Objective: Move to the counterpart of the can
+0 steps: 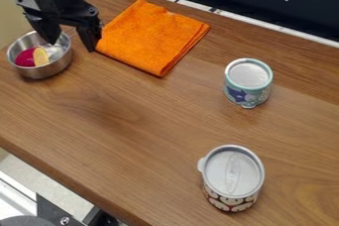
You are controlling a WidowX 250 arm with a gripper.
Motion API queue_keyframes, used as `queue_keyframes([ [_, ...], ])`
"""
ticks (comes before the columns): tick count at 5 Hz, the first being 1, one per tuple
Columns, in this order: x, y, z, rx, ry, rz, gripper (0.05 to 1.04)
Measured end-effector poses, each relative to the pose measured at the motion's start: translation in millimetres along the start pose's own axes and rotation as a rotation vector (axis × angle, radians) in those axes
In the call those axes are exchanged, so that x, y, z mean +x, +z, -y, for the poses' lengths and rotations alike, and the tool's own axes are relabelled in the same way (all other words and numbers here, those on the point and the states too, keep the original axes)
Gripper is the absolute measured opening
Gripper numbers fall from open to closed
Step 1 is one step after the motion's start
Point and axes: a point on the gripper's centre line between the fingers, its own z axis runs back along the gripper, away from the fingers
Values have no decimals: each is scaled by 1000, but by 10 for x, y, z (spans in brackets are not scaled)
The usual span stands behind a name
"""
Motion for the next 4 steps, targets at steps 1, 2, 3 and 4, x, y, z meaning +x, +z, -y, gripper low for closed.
queue_keyframes([
  [1,-58,-62,22,-9,8,-30,995],
  [2,-71,-106,156,13,7,-85,995],
  [3,-15,-155,286,35,-7,-132,995],
  [4,34,-186,503,26,-50,-192,995],
])
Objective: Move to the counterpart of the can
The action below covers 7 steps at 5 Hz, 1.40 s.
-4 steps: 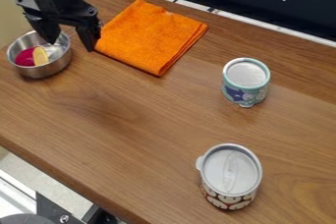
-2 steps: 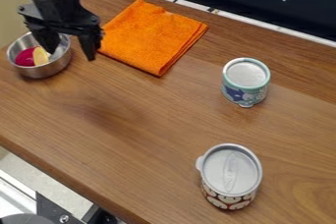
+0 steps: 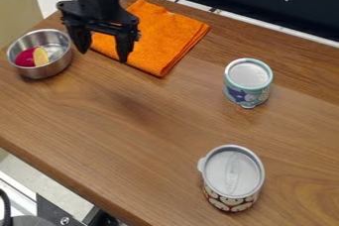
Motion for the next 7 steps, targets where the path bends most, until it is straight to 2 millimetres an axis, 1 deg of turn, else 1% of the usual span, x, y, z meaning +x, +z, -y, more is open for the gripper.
queue_keyframes([
  [1,29,-13,266,-44,-40,28,995],
  [2,9,54,508,-78,-66,-6,995],
  [3,8,65,738,-81,-48,4,995],
  [4,-65,-6,1034,-66,33,-40,995],
  [5,-95,-32,1312,-83,139,-60,995],
  [7,-217,-121,1768,-98,349,-63,995],
])
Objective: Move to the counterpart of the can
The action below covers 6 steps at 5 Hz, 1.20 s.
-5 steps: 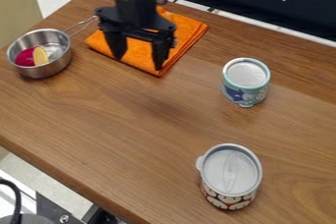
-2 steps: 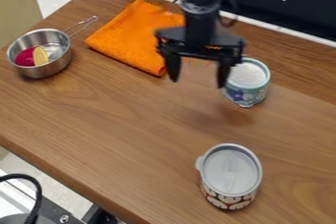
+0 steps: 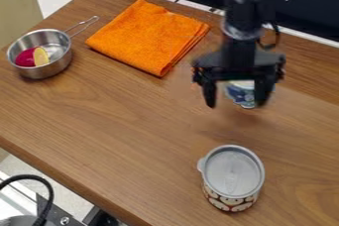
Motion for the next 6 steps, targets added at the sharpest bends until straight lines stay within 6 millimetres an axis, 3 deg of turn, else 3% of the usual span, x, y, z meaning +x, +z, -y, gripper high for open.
queue_keyframes([
  [3,1,-127,313,28,67,-13,995],
  [6,299,-330,254,46,125,-36,995],
])
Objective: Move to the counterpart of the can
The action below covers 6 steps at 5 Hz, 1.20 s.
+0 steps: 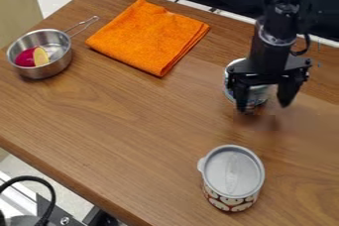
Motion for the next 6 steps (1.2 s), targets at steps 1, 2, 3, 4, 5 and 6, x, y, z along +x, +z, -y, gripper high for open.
queue_keyframes([
  [1,82,-42,-48,8,11,1,995],
  [2,256,7,-90,9,-3,29,995],
  [3,436,15,-95,30,-54,19,995],
  [4,595,78,-91,25,-49,50,995],
  [5,739,-13,-118,36,-32,56,995],
  [6,892,42,-122,17,-22,79,995],
])
